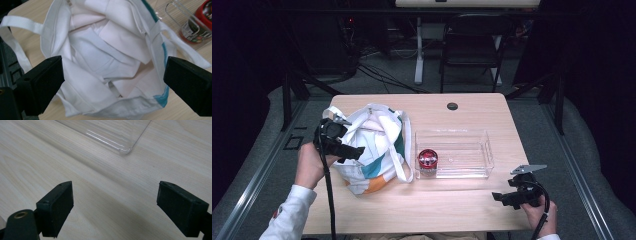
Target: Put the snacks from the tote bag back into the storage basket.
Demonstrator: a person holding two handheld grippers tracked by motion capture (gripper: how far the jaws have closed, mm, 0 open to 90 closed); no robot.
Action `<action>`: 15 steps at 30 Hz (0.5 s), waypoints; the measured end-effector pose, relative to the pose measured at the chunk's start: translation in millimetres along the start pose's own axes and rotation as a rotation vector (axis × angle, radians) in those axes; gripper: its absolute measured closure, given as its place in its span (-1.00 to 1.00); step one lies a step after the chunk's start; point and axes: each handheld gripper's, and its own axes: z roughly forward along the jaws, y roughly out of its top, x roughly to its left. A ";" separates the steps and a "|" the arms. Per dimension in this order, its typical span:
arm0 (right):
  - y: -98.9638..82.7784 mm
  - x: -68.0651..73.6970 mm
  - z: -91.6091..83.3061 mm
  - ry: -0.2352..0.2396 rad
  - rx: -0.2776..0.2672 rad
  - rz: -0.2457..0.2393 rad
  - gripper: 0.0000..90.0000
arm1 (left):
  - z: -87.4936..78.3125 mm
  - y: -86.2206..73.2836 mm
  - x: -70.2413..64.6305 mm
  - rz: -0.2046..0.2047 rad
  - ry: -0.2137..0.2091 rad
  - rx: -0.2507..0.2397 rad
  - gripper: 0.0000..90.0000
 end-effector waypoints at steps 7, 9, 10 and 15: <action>0.0 -0.1 -0.4 -0.007 0.003 0.004 -0.70 | 0.3 -30.1 13.9 -0.066 0.018 0.006 -0.96; 0.0 0.0 -0.4 -0.008 0.003 0.006 -0.70 | 1.9 -38.8 17.1 -0.084 0.017 0.012 -0.96; 0.0 0.0 -0.7 -0.011 0.004 0.004 -0.70 | 2.4 -43.1 18.6 -0.090 0.020 0.019 -0.96; -0.1 0.4 -1.3 -0.015 -0.003 0.009 -0.70 | 7.5 -65.2 25.5 -0.134 0.013 0.035 -0.97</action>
